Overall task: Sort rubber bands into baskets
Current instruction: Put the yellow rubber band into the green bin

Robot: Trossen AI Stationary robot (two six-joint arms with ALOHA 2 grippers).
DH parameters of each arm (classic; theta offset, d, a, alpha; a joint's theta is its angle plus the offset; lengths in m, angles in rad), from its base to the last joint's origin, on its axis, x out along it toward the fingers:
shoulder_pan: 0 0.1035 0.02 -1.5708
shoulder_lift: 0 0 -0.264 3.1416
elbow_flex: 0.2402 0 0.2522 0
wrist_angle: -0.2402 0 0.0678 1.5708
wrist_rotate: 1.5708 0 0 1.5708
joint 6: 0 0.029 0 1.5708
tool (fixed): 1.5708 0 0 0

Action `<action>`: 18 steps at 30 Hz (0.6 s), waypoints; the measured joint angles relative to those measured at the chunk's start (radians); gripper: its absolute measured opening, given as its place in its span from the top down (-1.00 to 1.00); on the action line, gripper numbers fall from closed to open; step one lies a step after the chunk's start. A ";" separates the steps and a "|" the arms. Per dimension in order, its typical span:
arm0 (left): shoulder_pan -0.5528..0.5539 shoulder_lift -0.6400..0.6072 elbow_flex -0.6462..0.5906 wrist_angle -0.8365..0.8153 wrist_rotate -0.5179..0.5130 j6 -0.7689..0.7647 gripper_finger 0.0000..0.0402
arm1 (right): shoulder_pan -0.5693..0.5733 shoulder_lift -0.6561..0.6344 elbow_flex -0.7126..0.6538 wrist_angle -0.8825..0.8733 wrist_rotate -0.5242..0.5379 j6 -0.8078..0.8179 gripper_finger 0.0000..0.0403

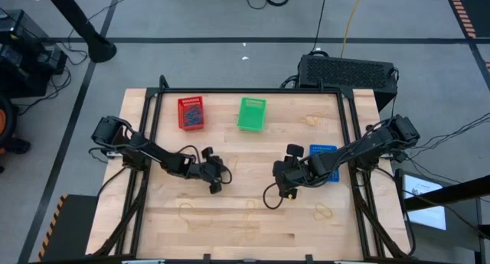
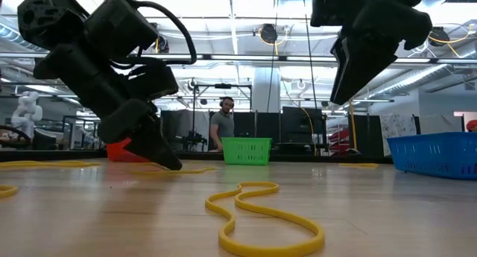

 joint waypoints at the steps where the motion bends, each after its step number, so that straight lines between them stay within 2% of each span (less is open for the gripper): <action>1: 0.002 -0.010 -0.001 0.008 -0.005 0.020 0.98 | 0.000 0.000 0.000 0.000 0.000 0.000 0.24; 12: 0.056 -0.123 0.090 0.036 -0.014 0.197 0.99 | -0.001 0.000 0.000 0.013 0.007 -0.011 0.24; 15: 0.091 -0.143 0.109 -0.036 -0.006 0.158 0.99 | -0.001 0.000 0.000 0.020 0.009 -0.014 0.24; 18: 0.110 -0.145 0.105 -0.107 0.016 0.022 0.96 | -0.001 0.000 0.000 0.029 0.010 -0.022 0.24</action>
